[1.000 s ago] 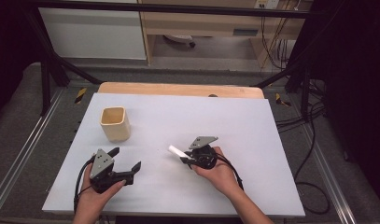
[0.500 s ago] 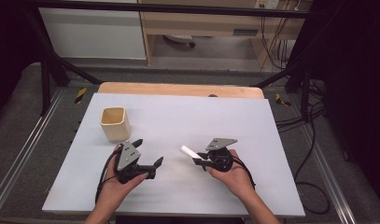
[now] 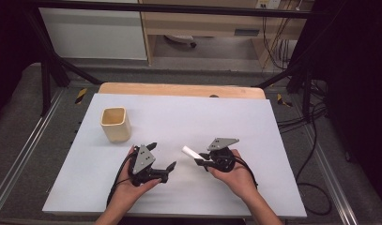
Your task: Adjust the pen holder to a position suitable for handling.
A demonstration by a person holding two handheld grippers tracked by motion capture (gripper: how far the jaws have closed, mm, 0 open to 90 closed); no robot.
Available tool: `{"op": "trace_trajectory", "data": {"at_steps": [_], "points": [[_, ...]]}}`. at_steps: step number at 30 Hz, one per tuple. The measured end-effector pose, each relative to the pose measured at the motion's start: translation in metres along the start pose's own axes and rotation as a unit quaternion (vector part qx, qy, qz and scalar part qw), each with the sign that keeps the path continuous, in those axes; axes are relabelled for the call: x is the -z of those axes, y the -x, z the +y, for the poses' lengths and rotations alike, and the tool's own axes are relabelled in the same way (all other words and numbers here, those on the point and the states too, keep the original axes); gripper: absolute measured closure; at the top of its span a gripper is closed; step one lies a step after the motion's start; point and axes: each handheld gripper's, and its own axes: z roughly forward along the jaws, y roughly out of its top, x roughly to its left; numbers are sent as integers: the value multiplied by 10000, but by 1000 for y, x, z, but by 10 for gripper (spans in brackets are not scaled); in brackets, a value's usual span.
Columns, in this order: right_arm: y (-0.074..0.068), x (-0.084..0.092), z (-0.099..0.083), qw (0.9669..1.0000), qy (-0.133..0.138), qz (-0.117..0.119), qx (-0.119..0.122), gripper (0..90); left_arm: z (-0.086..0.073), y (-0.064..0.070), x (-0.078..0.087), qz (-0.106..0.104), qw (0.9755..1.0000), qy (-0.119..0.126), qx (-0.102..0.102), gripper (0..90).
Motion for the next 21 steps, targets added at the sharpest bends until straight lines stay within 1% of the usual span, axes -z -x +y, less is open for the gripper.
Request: {"op": "trace_trajectory", "data": {"at_steps": [3,8,11,14,16,18,21], "points": [[-2,-1,9,9999,-102,11,103,712,0,-1,3,92,9999,17,-47,69],[-4,0,28,9992,-285,28,292,712,-1,0,3,171,9996,-33,-230,72],[-3,-1,37,9988,-393,47,304,712,-1,1,3,229,9990,-68,-380,72],[0,-2,45,9979,-541,63,351,712,-1,3,2,267,9984,-77,-489,73],[0,-3,51,9968,-675,96,409,712,-1,5,1,302,9976,-106,-613,73],[-1,-5,58,9957,-784,115,481,712,-1,6,1,335,9968,-123,-718,74],[-3,-6,67,9942,-898,171,571,712,-1,7,1,395,9957,-156,-821,76]]}}
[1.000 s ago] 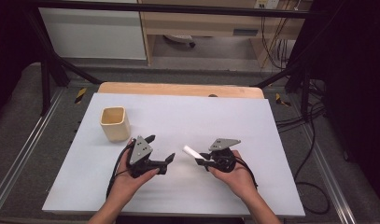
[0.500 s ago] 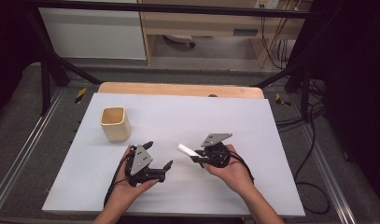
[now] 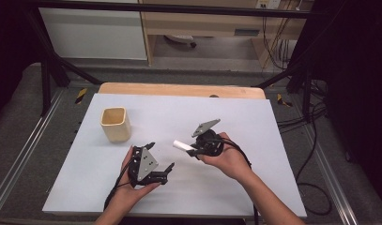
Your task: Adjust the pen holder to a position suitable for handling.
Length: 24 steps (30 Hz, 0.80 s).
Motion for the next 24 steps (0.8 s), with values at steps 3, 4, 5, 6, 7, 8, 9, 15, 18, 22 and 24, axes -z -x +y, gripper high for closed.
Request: {"op": "trace_trajectory", "data": {"at_steps": [3,4,5,6,7,8,9,15,18,22,24], "points": [[-1,1,8,9999,-95,18,44,712,0,0,0,54,10000,-29,-60,77],[-1,1,11,9999,-138,23,100,712,0,0,1,80,9999,-36,-93,77],[-2,1,13,9998,-159,17,131,712,0,0,1,124,9998,-33,-143,77],[-3,1,16,9996,-225,19,179,712,0,0,1,144,9997,-37,-170,78],[-4,2,17,9995,-240,6,188,712,1,0,2,204,9996,-49,-196,78],[-4,2,20,9994,-275,35,197,712,1,0,2,235,9995,-49,-202,78],[-5,2,21,9994,-275,56,194,712,1,0,2,266,9994,-45,-218,79],[-8,4,30,9988,-380,110,271,712,1,-1,3,337,9991,-65,-268,81],[-9,4,32,9982,-500,98,309,712,1,-1,3,372,9988,-59,-319,88],[-8,3,35,9977,-590,97,323,712,1,1,2,397,9985,-73,-380,89],[-7,2,36,9978,-583,121,292,712,0,2,1,417,9981,-87,-440,89]]}}
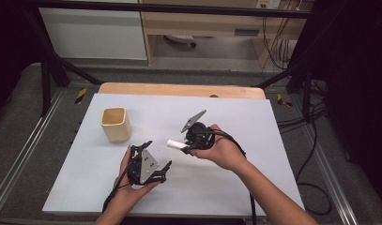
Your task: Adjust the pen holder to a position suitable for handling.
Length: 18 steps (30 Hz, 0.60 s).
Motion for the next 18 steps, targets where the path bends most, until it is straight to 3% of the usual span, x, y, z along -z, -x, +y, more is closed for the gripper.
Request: {"op": "trace_trajectory", "data": {"at_steps": [12,18], "points": [[-1,-4,11,9997,-251,7,77,712,-1,2,-3,85,9997,-78,-211,95],[-3,-6,18,9997,-231,120,46,712,-1,5,-5,150,9993,-84,-338,106]]}}
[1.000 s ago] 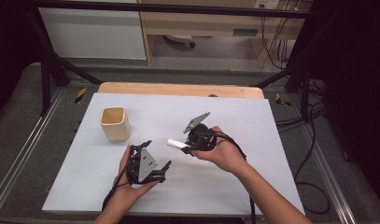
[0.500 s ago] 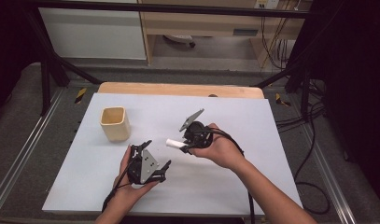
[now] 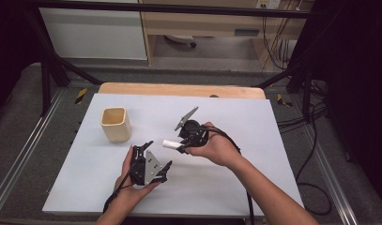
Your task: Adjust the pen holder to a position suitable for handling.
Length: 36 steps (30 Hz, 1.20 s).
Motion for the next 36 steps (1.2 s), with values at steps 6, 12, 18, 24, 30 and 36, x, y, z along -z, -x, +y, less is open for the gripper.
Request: {"op": "trace_trajectory", "data": {"at_steps": [6,12,18,24,30,36], "points": [[-1,0,7,10000,-81,31,17,712,1,3,-1,122,9996,-2,-274,145],[-5,-3,10,9998,-161,64,33,712,2,7,-2,257,9981,-12,-560,174],[-9,-3,15,9997,-212,104,77,712,2,10,-4,381,9953,-60,-887,233],[-13,-8,19,9993,-308,187,98,712,3,14,-4,504,9915,-86,-1195,260],[-19,-12,23,9988,-372,266,158,712,5,16,-3,573,9871,-107,-1490,334],[-22,-15,25,9986,-414,284,167,712,5,16,-1,643,9822,-91,-1762,449]]}}
